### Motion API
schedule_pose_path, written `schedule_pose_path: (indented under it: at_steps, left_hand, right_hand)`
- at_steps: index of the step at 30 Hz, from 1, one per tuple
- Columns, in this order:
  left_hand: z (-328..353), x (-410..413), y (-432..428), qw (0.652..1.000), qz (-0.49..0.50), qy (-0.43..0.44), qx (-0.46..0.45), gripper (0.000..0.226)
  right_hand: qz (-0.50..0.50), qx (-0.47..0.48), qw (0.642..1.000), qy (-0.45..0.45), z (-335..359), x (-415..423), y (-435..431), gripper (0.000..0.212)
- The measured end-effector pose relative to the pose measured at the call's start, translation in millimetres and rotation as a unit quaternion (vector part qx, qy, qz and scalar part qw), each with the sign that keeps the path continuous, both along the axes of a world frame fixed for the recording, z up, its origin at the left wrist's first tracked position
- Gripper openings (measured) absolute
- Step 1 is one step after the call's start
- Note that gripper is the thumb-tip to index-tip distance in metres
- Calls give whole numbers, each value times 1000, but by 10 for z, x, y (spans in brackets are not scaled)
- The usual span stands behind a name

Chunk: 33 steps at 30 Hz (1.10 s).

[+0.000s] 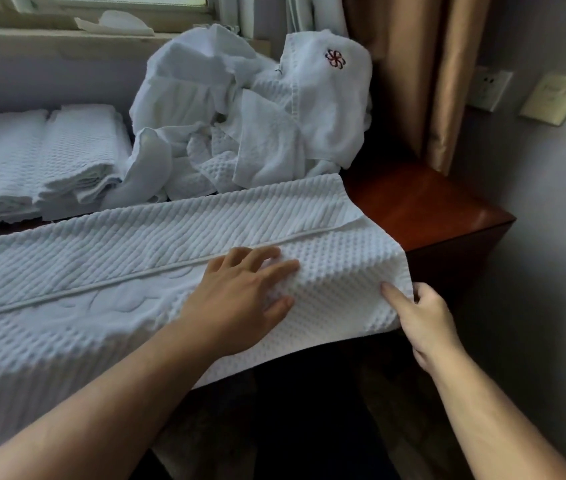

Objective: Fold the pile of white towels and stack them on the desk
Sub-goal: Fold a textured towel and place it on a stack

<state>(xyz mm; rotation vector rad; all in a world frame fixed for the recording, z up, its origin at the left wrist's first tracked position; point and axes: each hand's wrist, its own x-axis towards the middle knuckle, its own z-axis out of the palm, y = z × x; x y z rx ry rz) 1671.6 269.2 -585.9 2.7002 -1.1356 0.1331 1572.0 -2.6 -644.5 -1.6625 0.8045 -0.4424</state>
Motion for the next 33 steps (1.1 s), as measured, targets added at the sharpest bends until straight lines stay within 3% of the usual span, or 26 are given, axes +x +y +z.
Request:
schedule_pose_path:
  at_steps: [3,6,9,13,15,17,19,20,22,23,24,28,33]
  left_hand:
    - [-4,-7,15,1000,-2,0,1,60]
    - [7,13,26,1000,-4,12,-6,59]
    - [81,-12,48,997,-9,60,-52,59]
    - [271,-33,77,977,-29,159,-139,77]
    - [356,-31,44,982,-28,140,-123,63]
    - [398,20,17,988,3,108,-113,43]
    - [452,140,55,986,53,113,-114,34]
    - [482,216,83,982,75,129,-115,32]
    - [547,377,122,974,99,166,-119,29]
    - [575,463,124,972,104,177,-116,27]
    - [606,548,113,972,106,181,-109,27]
    - [762,889,39,984,94,136,-61,34]
    - [924,1320,-63,993,86,62,51,39]
  right_hand:
    - [-51,-71,996,-33,106,-78,53,45]
    - [12,-100,990,-102,307,-115,105,28]
    - [107,43,978,-172,612,4,172,13]
    - [184,194,944,-194,965,289,155,22]
    - [230,209,932,-185,1096,428,148,35]
    - [251,116,949,-152,1172,571,166,31]
    - [204,-78,970,-103,1204,708,170,11]
    - [166,-192,964,-76,1217,770,153,10]
    - [135,-402,905,-24,1248,887,137,22]
    - [146,-456,878,-20,1266,947,145,23]
    - [167,-473,865,-22,1278,1013,144,25]
    - [222,-418,881,-18,1299,1316,173,45]
    - [172,-426,888,1,1244,1660,120,54]
